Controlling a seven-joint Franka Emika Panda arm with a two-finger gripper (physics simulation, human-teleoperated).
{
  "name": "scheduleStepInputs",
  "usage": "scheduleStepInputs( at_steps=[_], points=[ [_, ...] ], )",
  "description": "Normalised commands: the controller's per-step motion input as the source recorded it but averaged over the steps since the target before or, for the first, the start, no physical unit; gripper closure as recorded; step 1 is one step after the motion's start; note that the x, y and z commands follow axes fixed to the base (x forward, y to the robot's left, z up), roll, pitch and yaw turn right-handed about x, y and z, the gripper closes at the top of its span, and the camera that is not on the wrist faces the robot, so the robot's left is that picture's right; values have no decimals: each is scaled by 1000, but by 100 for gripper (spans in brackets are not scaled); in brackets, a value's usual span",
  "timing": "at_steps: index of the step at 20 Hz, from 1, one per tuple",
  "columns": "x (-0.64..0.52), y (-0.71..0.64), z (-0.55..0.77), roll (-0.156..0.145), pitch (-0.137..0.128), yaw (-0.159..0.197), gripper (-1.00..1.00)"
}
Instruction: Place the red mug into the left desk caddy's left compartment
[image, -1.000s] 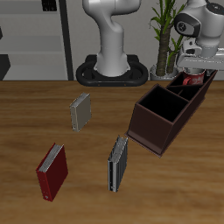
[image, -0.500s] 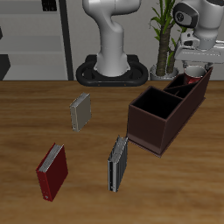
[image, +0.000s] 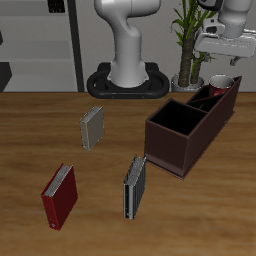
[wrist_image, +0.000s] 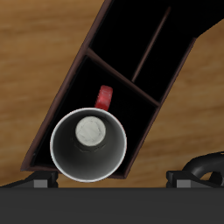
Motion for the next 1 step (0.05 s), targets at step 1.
scheduleStepInputs(
  at_steps=[1],
  points=[
    [175, -418, 282, -41, 3, 21, -100]
  ],
)
